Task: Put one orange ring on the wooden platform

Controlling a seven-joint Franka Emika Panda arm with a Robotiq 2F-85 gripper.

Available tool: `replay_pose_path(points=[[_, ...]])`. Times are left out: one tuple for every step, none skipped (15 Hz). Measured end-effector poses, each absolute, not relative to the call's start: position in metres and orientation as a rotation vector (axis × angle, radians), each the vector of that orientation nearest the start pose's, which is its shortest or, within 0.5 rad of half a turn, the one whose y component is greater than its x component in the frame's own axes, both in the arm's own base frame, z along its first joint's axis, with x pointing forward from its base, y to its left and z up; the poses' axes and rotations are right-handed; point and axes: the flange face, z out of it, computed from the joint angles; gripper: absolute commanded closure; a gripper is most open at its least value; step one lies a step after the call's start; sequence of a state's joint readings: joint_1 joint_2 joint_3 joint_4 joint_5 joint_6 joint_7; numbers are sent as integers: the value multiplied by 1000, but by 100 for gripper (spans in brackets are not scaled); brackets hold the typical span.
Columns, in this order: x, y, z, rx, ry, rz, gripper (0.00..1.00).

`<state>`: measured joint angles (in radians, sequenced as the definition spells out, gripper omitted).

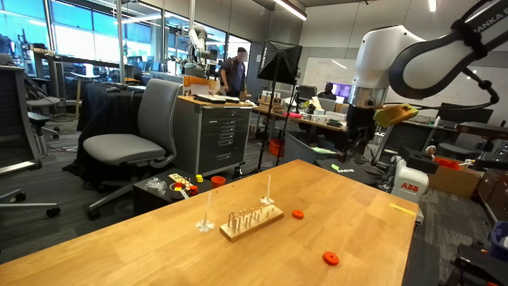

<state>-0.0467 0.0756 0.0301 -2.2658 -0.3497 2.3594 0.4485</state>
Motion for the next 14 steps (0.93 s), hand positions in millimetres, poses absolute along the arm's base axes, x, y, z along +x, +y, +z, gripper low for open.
replay_pose_path(points=[[529, -13, 324, -3357, 365, -105, 0], [529, -14, 324, -3357, 367, -105, 0], [529, -15, 327, -3356, 372, -112, 0], [529, -16, 329, -3355, 375, -120, 0], [529, -16, 330, -3355, 376, -124, 0], [529, -16, 330, -3355, 376, -123, 0], [529, -16, 328, -3357, 372, -114, 0], [530, -14, 325, -3358, 361, -101, 0], [532, -11, 320, -3364, 334, -78, 0], [536, -8, 315, -3373, 294, -46, 0], [541, -6, 308, -3385, 240, 4, 0], [547, -4, 301, -3398, 180, 65, 0], [553, -2, 293, -3407, 116, 132, 0], [561, 0, 285, -3413, 50, 198, 0]])
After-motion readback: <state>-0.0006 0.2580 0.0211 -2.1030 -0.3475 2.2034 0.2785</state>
